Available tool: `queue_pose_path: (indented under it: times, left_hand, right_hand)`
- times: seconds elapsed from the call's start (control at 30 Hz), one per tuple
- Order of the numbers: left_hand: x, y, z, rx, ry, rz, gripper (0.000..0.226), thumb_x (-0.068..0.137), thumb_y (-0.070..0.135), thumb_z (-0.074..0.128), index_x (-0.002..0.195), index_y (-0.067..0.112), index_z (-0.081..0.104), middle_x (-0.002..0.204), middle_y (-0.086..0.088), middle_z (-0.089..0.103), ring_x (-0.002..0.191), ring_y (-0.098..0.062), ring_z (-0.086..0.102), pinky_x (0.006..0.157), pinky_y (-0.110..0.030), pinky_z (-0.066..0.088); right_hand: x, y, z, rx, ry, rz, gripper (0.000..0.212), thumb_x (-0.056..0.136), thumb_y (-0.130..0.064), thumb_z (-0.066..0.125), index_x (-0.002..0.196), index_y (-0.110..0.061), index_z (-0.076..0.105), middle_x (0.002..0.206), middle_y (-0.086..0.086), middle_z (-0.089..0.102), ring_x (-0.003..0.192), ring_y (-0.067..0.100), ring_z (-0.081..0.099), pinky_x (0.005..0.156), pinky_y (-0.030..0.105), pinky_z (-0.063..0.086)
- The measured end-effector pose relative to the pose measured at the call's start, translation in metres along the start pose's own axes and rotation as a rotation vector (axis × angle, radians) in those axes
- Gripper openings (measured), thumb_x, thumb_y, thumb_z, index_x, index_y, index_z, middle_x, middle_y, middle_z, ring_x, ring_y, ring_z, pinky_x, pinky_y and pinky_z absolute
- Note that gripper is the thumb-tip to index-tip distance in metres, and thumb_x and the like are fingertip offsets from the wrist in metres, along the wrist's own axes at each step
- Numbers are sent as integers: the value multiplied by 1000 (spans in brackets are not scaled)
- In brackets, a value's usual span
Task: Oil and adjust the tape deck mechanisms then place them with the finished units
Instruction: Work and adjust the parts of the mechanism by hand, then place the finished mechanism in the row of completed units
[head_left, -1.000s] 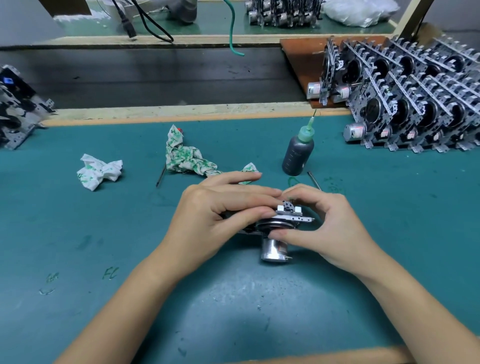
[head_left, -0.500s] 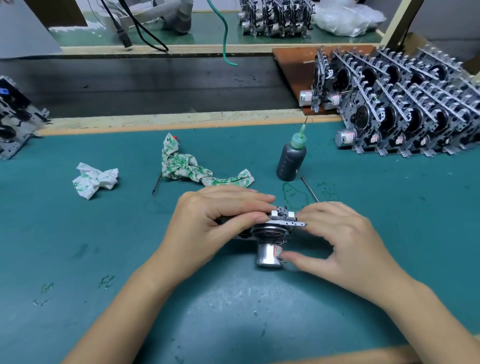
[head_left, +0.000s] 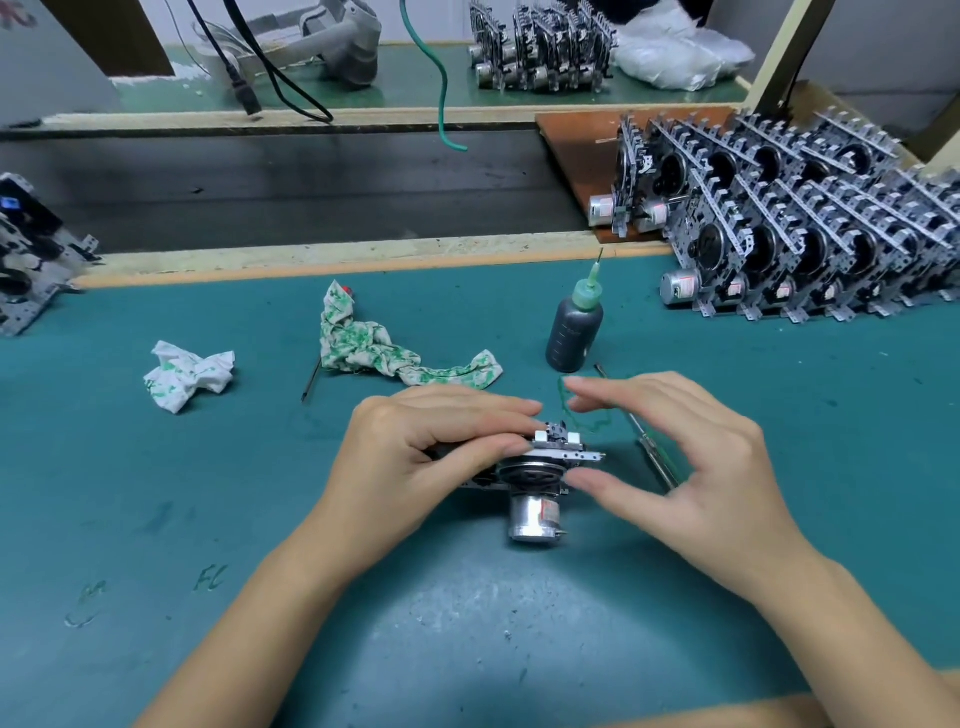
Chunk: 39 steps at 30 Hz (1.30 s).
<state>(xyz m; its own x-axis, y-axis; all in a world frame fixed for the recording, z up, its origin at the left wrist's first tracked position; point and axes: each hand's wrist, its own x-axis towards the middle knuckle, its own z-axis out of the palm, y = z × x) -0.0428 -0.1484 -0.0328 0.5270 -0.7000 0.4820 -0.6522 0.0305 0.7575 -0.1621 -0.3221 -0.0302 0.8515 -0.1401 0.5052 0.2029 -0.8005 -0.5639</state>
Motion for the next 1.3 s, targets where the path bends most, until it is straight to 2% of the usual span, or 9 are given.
queue_pose_path:
  times: [0.2, 0.37, 0.5, 0.63, 0.83, 0.93, 1.07, 1.17, 1.3]
  left_hand:
    - [0, 0, 0, -11, 5, -1, 17, 83, 24, 62, 98, 22, 69, 101, 15, 71, 95, 3, 65, 88, -16, 46]
    - [0, 0, 0, -27, 0, -17, 17, 83, 25, 63, 98, 23, 70, 99, 19, 71, 95, 4, 65, 87, -15, 46]
    - [3, 1, 0, -70, -14, -62, 13, 78, 24, 72, 91, 24, 73, 97, 17, 71, 93, 2, 66, 83, -11, 46]
    - [10, 6, 10, -31, -29, -41, 4, 77, 15, 71, 77, 19, 73, 86, 13, 71, 87, 7, 65, 71, -1, 38]
    - [42, 22, 37, -9, -216, 0, 10, 78, 24, 70, 78, 16, 74, 87, 10, 73, 85, 0, 67, 79, -22, 50]
    - [72, 39, 57, -36, -315, 72, 9, 79, 22, 71, 79, 14, 74, 87, 8, 74, 85, 0, 67, 81, -21, 49]
    - [123, 66, 99, -81, -407, 201, 4, 80, 20, 73, 82, 17, 74, 86, 5, 74, 84, -5, 68, 84, -28, 50]
    - [157, 84, 143, -155, -496, 279, 9, 80, 14, 74, 87, 9, 74, 86, 1, 72, 83, -5, 66, 82, -21, 49]
    - [196, 94, 205, -370, -599, 166, 28, 79, 0, 72, 105, 6, 62, 91, -7, 69, 82, -7, 65, 86, -23, 51]
  right_hand:
    - [2, 2, 8, 21, -86, 69, 41, 72, -39, 75, 107, -19, 69, 99, -14, 66, 96, 9, 58, 87, 27, 46]
    - [3, 2, 6, 137, -123, 136, 41, 71, -44, 74, 107, -26, 68, 100, -20, 65, 97, 4, 59, 87, 19, 44]
    - [6, -1, 6, 150, -94, 132, 28, 71, -34, 76, 95, -22, 69, 91, -16, 65, 83, 6, 60, 77, 16, 46]
    - [3, -2, -4, 115, -38, 111, 24, 76, -41, 72, 85, -21, 62, 85, -10, 56, 77, 5, 55, 69, 16, 44]
    - [3, 11, -45, -62, -215, 95, 23, 82, -39, 62, 75, -27, 43, 66, -15, 43, 63, 0, 40, 58, 11, 33]
    - [-3, 19, -81, -78, -222, 145, 27, 82, -47, 59, 74, -27, 43, 62, -5, 43, 59, 6, 37, 54, 14, 32]
    - [-13, 31, -144, -170, -167, 181, 26, 82, -54, 51, 80, -29, 45, 63, -6, 48, 53, 6, 37, 50, 13, 31]
    - [-26, 44, -189, -351, -168, 221, 28, 86, -59, 47, 79, -32, 42, 64, -7, 49, 50, 4, 40, 48, 12, 30]
    - [-48, 83, -230, -470, -150, 392, 28, 89, -49, 50, 72, -31, 38, 56, -13, 50, 50, 3, 44, 50, 15, 32]
